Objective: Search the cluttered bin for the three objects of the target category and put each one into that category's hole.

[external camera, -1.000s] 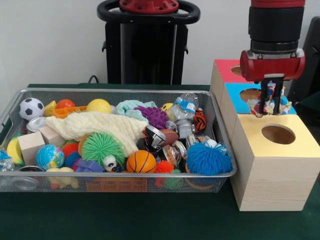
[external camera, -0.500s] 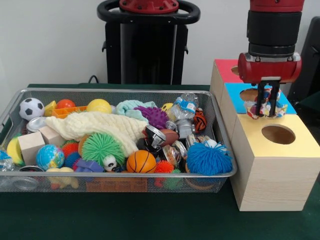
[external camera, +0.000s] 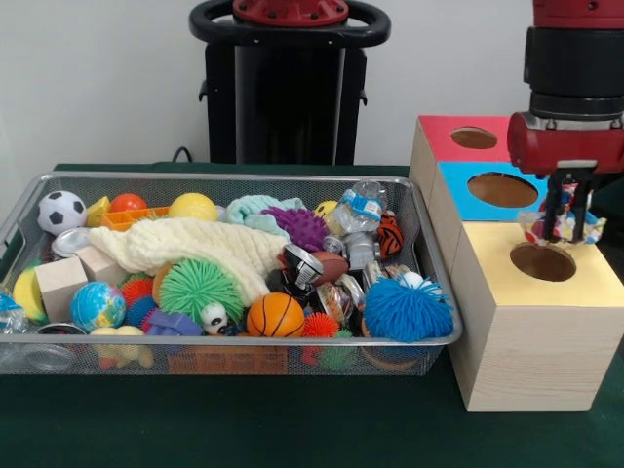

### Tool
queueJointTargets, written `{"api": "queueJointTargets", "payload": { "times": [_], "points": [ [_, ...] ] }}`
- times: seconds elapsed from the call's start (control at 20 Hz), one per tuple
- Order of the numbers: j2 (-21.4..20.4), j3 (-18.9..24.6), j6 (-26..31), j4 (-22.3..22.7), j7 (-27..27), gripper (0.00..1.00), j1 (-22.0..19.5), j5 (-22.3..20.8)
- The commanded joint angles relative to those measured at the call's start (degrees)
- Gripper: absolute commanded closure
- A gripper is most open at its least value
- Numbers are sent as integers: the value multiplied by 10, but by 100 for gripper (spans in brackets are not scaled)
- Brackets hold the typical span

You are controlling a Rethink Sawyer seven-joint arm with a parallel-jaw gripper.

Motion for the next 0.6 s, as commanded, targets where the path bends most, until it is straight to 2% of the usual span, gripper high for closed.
{"api": "queueJointTargets", "payload": {
  "times": [0.05,0.25,0.6],
  "points": [
    [42,-30,91,-60,89,100,19,29],
    [57,-39,87,-79,80,100,24,34],
    [49,-40,63,-56,62,100,17,39]
  ]
}}
